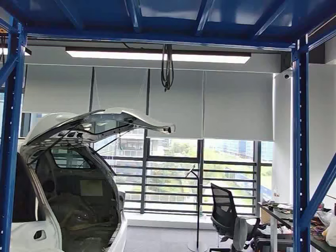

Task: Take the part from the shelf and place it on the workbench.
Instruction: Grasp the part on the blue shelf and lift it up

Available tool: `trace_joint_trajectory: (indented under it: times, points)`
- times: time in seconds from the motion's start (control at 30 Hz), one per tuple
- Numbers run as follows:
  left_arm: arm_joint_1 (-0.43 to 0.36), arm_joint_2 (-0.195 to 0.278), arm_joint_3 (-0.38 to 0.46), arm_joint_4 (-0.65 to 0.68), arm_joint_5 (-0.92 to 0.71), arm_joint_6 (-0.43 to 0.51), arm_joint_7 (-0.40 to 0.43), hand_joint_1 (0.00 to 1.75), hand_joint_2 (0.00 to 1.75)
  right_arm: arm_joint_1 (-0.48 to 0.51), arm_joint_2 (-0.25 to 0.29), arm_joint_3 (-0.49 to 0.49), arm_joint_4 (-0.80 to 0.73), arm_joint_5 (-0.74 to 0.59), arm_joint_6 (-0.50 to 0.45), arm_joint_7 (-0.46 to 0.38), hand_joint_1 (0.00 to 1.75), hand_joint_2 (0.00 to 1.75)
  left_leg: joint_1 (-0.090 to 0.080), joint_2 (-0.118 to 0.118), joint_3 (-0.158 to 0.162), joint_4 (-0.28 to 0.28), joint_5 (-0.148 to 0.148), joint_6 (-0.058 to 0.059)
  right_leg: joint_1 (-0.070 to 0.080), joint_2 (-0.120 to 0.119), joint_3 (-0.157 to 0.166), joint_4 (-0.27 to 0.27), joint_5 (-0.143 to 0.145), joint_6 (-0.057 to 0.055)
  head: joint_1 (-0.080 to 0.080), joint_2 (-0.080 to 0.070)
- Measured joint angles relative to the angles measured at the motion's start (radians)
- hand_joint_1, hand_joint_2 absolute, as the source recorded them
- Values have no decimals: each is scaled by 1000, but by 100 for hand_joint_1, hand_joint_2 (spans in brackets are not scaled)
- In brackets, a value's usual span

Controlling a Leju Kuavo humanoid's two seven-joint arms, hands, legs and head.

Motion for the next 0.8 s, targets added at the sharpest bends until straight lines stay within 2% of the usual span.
trace_joint_trajectory:
  times: [0.5,0.8]
  points:
    - [-14,-20,20,0,-9,-13,0,0,0,-77,34,58,22,-2,47,-1,0,175,0,0,0,0,0,0,0,0,0,0,0,0,0,0]
    - [-17,-29,37,0,-17,-16,0,0,0,-136,61,67,134,-69,80,-58,0,175,0,0,0,0,0,0,0,0,0,1,0,0,0,0]
